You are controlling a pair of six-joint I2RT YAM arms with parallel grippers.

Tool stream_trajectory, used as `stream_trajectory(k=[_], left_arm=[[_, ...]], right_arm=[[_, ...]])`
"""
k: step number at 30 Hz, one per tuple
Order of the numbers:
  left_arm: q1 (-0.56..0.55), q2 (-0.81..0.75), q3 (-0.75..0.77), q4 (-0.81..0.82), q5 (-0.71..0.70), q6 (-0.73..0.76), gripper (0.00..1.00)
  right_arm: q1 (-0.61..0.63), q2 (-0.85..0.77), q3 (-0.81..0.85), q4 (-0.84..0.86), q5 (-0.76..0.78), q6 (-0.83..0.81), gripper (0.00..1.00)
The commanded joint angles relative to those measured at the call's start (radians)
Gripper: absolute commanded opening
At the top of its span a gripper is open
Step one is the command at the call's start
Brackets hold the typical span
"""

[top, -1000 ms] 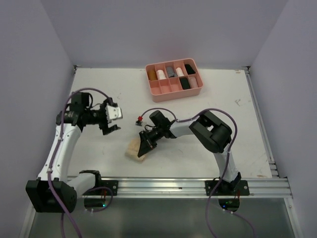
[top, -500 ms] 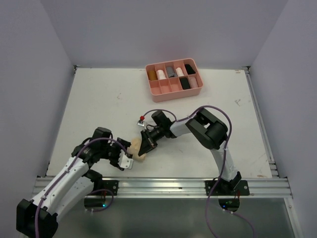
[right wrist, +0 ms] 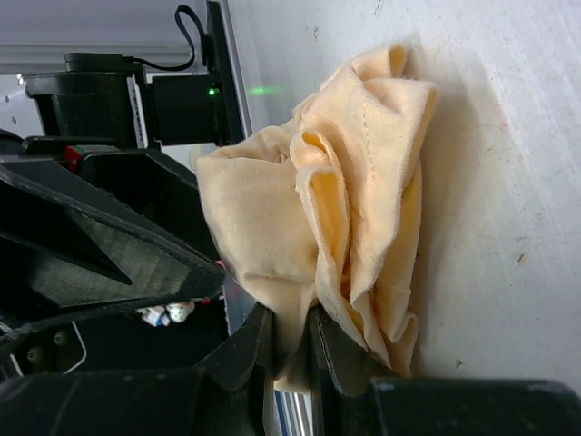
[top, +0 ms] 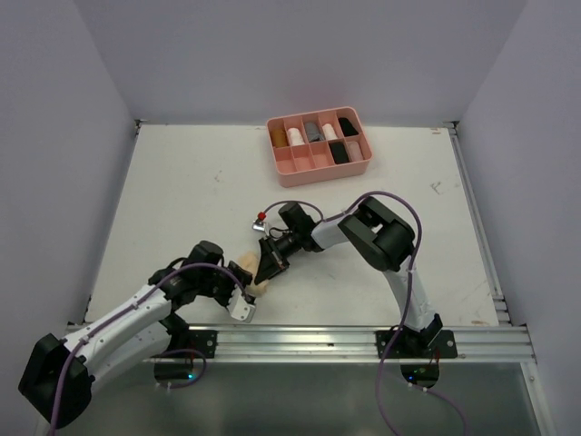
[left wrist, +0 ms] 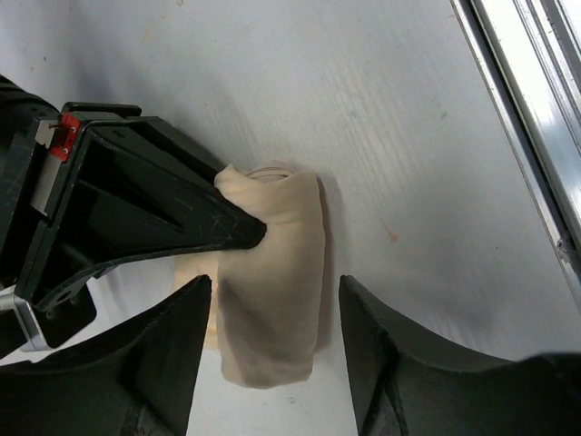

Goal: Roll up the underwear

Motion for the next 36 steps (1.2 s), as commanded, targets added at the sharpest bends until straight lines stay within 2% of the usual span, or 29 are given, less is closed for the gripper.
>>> stream_trajectory(k=[1,4,5,9,10,12,13,15,16,18,19,25,29,32,36], left_arm=[[-0.051,0.036,-0.021,0.109,-0.05,-0.015,0.56],[-0.074,0.089,-0.029,0.118,-0.087,-0.012,0.47],[-0.076,0.103,-0.024,0.116,-0.101,-0.018,0.42],[-0.079,0.175,-0.011,0.087,-0.128,-0.012,0.38],[-0.079,0.192,-0.006,0.068,-0.138,-0.009,0.32],[-0.079,0.25,0.011,0.031,-0.155,-0.005,0.26],[-0.079,0.272,0.038,-0.015,-0.158,-0.008,0.2],[-0.079,0.338,0.071,-0.078,-0.153,-0.021,0.14],[-0.079,0.358,0.096,-0.094,-0.144,-0.028,0.1],[-0.079,0.405,0.129,-0.144,-0.129,-0.034,0.07],[-0.079,0.418,0.137,-0.159,-0.121,-0.035,0.05],[-0.077,0.471,0.169,-0.226,-0.086,-0.034,0.02],[-0.076,0.53,0.216,-0.29,-0.049,-0.046,0.0],[-0.021,0.67,0.308,-0.364,0.006,-0.051,0.0],[0.053,0.858,0.509,-0.504,0.054,-0.031,0.0]], right_arm=[[-0.013,0.082,-0.019,-0.092,0.229,-0.07,0.0],[-0.014,0.081,-0.014,-0.105,0.231,-0.081,0.0],[-0.016,0.075,-0.014,-0.108,0.232,-0.085,0.0],[-0.019,0.062,-0.013,-0.119,0.234,-0.096,0.0],[-0.019,0.061,-0.009,-0.13,0.234,-0.105,0.01],[-0.021,0.049,0.017,-0.202,0.241,-0.154,0.15],[-0.022,0.044,0.027,-0.226,0.245,-0.171,0.27],[-0.03,0.013,0.053,-0.315,0.261,-0.229,0.35],[-0.031,0.001,0.064,-0.34,0.275,-0.246,0.43],[-0.047,-0.031,0.072,-0.394,0.309,-0.272,0.49],[-0.053,-0.065,0.075,-0.407,0.324,-0.277,0.57],[-0.166,-0.181,0.115,-0.513,0.404,-0.297,0.67],[-0.257,-0.324,0.144,-0.59,0.465,-0.318,0.71],[-0.28,-0.419,0.175,-0.676,0.548,-0.38,0.72],[-0.28,-0.614,0.169,-0.768,0.649,-0.476,0.72]])
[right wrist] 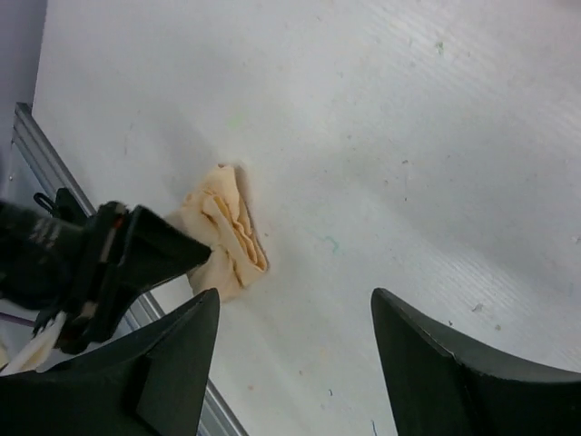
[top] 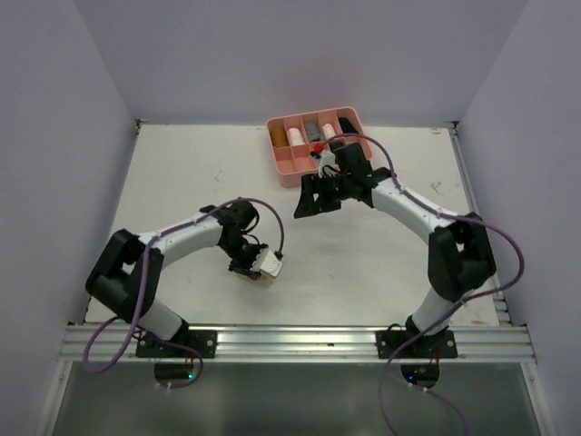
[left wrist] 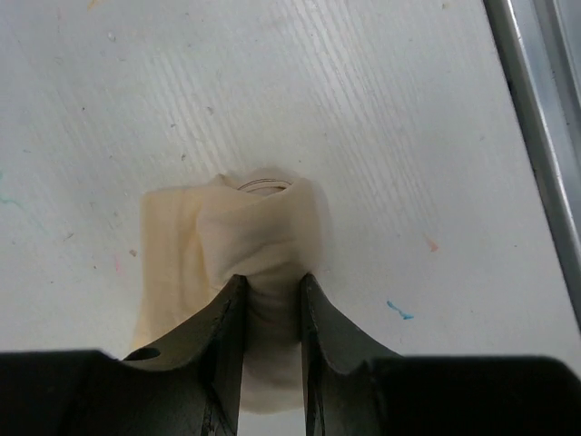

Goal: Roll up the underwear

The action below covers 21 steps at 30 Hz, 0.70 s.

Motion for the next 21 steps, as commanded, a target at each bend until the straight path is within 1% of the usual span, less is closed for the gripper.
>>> stream_trajectory(k=[1,2,3,4,5,6,8,9,10,12,13,14,15,17,20,21], left_arm=[[0.055,0.206,0.085,-0.287,0.043,-0.016,0.01],[0.078,0.283,0.127,-0.316,0.054,-0.004,0.02],[0.09,0.325,0.209,-0.376,0.066,0.004,0.04],[0.101,0.365,0.249,-0.407,0.089,0.011,0.04],[0.119,0.443,0.288,-0.433,0.098,0.027,0.05],[0.127,0.48,0.352,-0.468,0.101,0.03,0.05],[0.138,0.569,0.408,-0.488,0.104,0.031,0.05],[0.139,0.595,0.452,-0.495,0.104,0.025,0.04],[0.145,0.647,0.474,-0.502,0.104,0.022,0.04],[0.147,0.694,0.534,-0.521,0.114,0.013,0.02],[0.153,0.726,0.547,-0.521,0.115,0.004,0.02],[0.155,0.74,0.575,-0.521,0.115,-0.001,0.02],[0.156,0.75,0.586,-0.522,0.12,-0.004,0.02],[0.161,0.777,0.612,-0.521,0.124,-0.019,0.02],[0.162,0.801,0.632,-0.524,0.127,-0.025,0.02],[0.164,0.806,0.635,-0.525,0.127,-0.027,0.02]], right_arm=[[0.03,-0.197,0.013,-0.119,0.114,-0.125,0.71],[0.03,-0.237,-0.003,-0.122,0.132,-0.153,0.7],[0.032,-0.298,-0.018,-0.13,0.141,-0.167,0.66],[0.036,-0.33,-0.043,-0.153,0.157,-0.183,0.64],[0.044,-0.359,-0.05,-0.168,0.192,-0.215,0.61],[0.053,-0.416,-0.058,-0.181,0.217,-0.229,0.56],[0.105,-0.461,-0.078,-0.2,0.258,-0.262,0.53],[0.13,-0.481,-0.078,-0.208,0.316,-0.268,0.52],[0.194,-0.499,-0.077,-0.225,0.342,-0.279,0.52],[0.266,-0.508,-0.075,-0.227,0.417,-0.279,0.51],[0.339,-0.508,-0.087,-0.205,0.444,-0.279,0.51],[0.377,-0.507,-0.096,-0.188,0.47,-0.279,0.51],[0.447,-0.499,-0.113,-0.158,0.514,-0.279,0.51],[0.501,-0.45,-0.118,-0.133,0.54,-0.321,0.52],[0.605,-0.366,-0.141,-0.041,0.597,-0.378,0.56],[0.648,-0.351,-0.167,-0.011,0.597,-0.395,0.61]])
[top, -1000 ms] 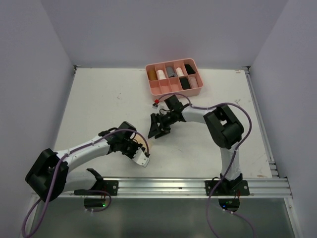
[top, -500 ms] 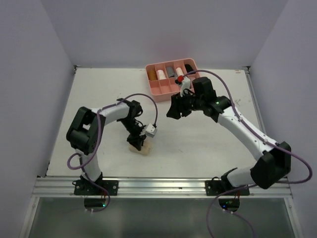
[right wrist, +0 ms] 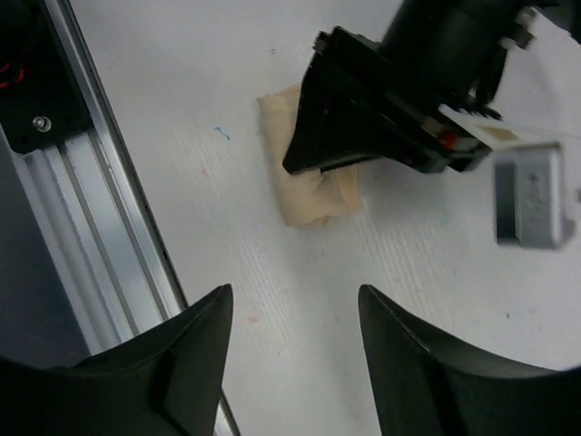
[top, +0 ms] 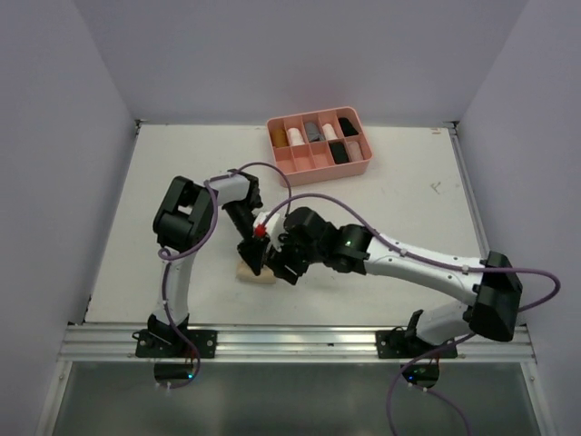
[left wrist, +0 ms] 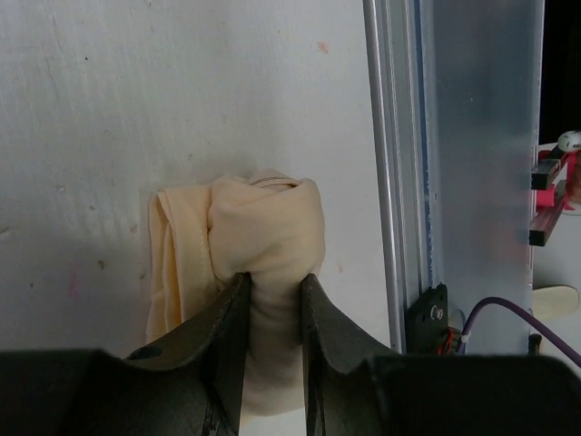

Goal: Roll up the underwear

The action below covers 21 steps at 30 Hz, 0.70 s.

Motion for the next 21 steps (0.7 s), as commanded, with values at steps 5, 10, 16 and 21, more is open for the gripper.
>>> stream_trajectory(k=[5,10,16,21], left_arm=[[0.008,0.103,-0.007,0.19,-0.148,0.016,0.06],[0.011,0.099,-0.02,0.204,-0.148,0.01,0.11],[0.011,0.102,-0.029,0.215,-0.146,0.004,0.12],[0.011,0.112,-0.02,0.213,-0.153,0.005,0.12]], right_arm=[[0.168,0.177,-0.088,0.312,0.16,-0.182,0.67],[0.202,0.278,-0.148,0.472,0.169,-0.24,0.67],[0.205,0.335,-0.167,0.548,0.229,-0.297,0.67],[0.205,0.357,-0.167,0.57,0.238,-0.335,0.66]])
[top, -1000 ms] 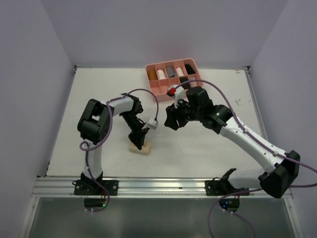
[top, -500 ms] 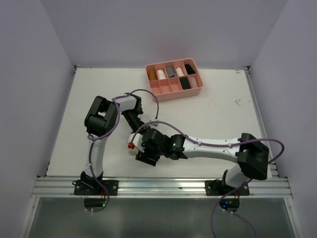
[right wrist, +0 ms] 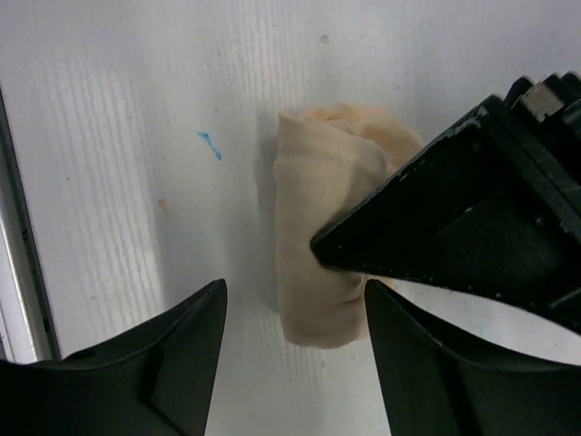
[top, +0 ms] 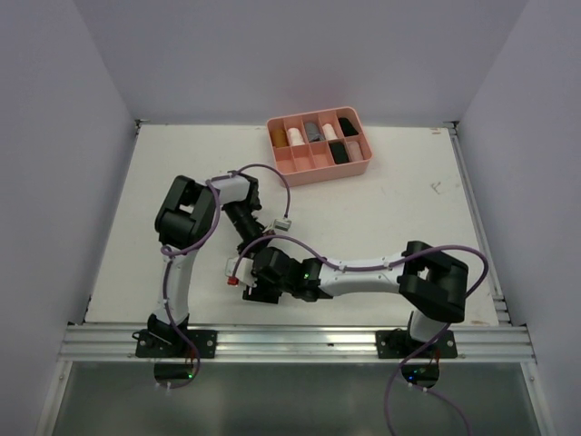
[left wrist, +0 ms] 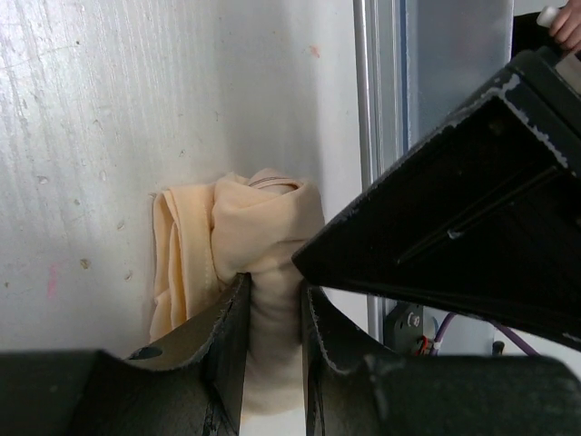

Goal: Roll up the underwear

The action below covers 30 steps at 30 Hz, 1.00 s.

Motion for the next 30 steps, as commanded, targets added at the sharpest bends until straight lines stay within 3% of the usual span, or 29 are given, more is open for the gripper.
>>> stream_trajectory(k=[1,4,9,19,25,30], left_arm=[[0.005,0.081,-0.021,0.241,-0.176,0.05,0.12],[0.003,0.083,-0.023,0.24,-0.176,0.051,0.13],[0.006,0.086,-0.021,0.243,-0.175,0.042,0.13],[0.086,-0.012,0.038,0.269,-0.081,-0.002,0.31],[0.265,-0.129,0.184,0.316,0.032,-0.107,0.41],[0.449,-0.307,0.103,0.471,0.094,-0.233,0.45]], right_arm=[[0.0,0.015,0.0,0.093,0.033,-0.066,0.65],[0.001,0.044,-0.001,0.087,0.023,-0.077,0.63],[0.0,0.09,-0.006,0.084,-0.018,-0.064,0.5],[-0.042,0.11,0.003,0.009,-0.204,0.061,0.01],[-0.126,0.156,0.036,-0.068,-0.351,0.232,0.0],[-0.212,0.217,0.068,-0.077,-0.457,0.376,0.0]])
